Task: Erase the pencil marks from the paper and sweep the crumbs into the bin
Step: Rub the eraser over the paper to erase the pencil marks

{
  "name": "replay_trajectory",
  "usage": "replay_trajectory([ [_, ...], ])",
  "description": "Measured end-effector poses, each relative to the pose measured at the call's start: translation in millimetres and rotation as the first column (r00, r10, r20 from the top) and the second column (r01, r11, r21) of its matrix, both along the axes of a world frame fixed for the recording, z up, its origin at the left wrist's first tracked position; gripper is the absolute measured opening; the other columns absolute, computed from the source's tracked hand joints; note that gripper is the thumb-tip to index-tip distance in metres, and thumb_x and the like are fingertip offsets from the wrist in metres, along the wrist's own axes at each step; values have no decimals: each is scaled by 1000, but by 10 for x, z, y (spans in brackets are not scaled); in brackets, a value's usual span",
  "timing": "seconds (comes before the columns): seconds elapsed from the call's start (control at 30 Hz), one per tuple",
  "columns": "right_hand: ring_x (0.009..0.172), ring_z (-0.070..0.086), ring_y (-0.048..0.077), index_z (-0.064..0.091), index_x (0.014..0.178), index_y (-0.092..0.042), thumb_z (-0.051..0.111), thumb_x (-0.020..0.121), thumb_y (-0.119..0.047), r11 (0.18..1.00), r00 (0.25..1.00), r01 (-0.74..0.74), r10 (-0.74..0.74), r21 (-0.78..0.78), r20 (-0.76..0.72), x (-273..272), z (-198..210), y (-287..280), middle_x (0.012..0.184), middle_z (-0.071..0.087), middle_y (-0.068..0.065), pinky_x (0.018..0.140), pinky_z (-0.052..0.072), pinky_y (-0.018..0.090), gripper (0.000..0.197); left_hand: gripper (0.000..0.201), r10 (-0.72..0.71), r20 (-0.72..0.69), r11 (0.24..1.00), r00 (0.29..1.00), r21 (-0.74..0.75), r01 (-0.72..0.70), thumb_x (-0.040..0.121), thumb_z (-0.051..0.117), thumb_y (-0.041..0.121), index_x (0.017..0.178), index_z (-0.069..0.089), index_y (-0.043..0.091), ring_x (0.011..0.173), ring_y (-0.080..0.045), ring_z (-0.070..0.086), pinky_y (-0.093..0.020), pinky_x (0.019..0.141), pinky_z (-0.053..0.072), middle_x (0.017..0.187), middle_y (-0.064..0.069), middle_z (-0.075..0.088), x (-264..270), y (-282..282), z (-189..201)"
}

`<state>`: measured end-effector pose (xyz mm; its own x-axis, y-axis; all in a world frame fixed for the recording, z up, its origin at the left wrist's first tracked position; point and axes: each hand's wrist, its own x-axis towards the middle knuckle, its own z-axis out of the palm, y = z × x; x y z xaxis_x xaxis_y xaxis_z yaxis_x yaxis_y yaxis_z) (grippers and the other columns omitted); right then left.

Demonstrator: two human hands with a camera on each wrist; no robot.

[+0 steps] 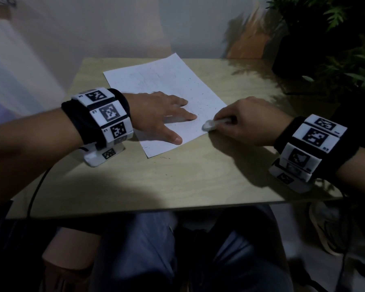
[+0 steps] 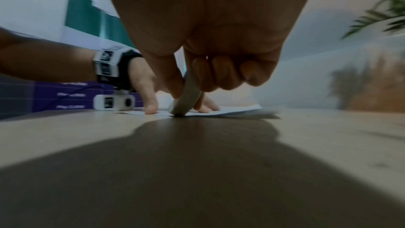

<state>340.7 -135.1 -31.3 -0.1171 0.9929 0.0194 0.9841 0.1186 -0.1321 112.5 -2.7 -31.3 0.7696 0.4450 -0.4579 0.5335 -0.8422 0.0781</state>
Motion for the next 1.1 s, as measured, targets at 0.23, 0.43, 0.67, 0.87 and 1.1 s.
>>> replay_trajectory([
  [0.23, 77, 60, 22, 71, 94, -27, 45, 92, -69, 994, 993, -110, 109, -18, -43, -77, -1, -56, 83, 70, -6, 70, 51, 37, 49, 95, -9, -2, 1000, 1000, 3, 9, 65, 37, 90, 152, 12, 61, 155, -23, 5, -56, 123, 16, 169, 14, 2, -2, 5, -9],
  [0.43, 75, 60, 29, 68, 86, -26, 43, 92, -68, 996, 991, 76, -81, 49, 105, 66, -36, 25, 78, 67, -2, 70, 53, 39, 49, 93, -11, -6, 1000, 1000, 4, 11, 67, 37, 93, 151, 10, 63, 155, -24, 5, -57, 122, 17, 168, 17, 0, -6, 34, -30],
  [0.67, 77, 60, 23, 72, 95, -29, 45, 89, -72, 999, 999, -35, 34, -24, -13, 58, 24, -2, 81, 69, -5, 68, 49, 36, 51, 98, -7, -13, 1000, 1000, 6, 7, 63, 34, 100, 151, 10, 64, 155, -22, 5, -56, 122, 16, 168, 18, 0, -5, 29, -29],
  [0.87, 75, 58, 34, 62, 84, -21, 45, 95, -50, 994, 979, 43, -62, 100, 194, -13, -59, 36, 80, 64, 5, 61, 42, 35, 35, 101, -12, -42, 999, 999, 39, 14, 67, 34, 91, 156, 5, 53, 156, -25, 2, -57, 123, 14, 170, 10, -4, 4, 17, -17],
  [1.1, 76, 59, 28, 71, 87, -25, 45, 91, -68, 995, 992, 91, -95, 43, 80, 78, 18, 127, 82, 69, 1, 64, 46, 36, 50, 102, 12, -82, 998, 997, 57, -8, 68, 34, 92, 156, 0, 53, 156, -24, -1, -57, 123, 13, 169, 12, -9, 6, -2, 0],
])
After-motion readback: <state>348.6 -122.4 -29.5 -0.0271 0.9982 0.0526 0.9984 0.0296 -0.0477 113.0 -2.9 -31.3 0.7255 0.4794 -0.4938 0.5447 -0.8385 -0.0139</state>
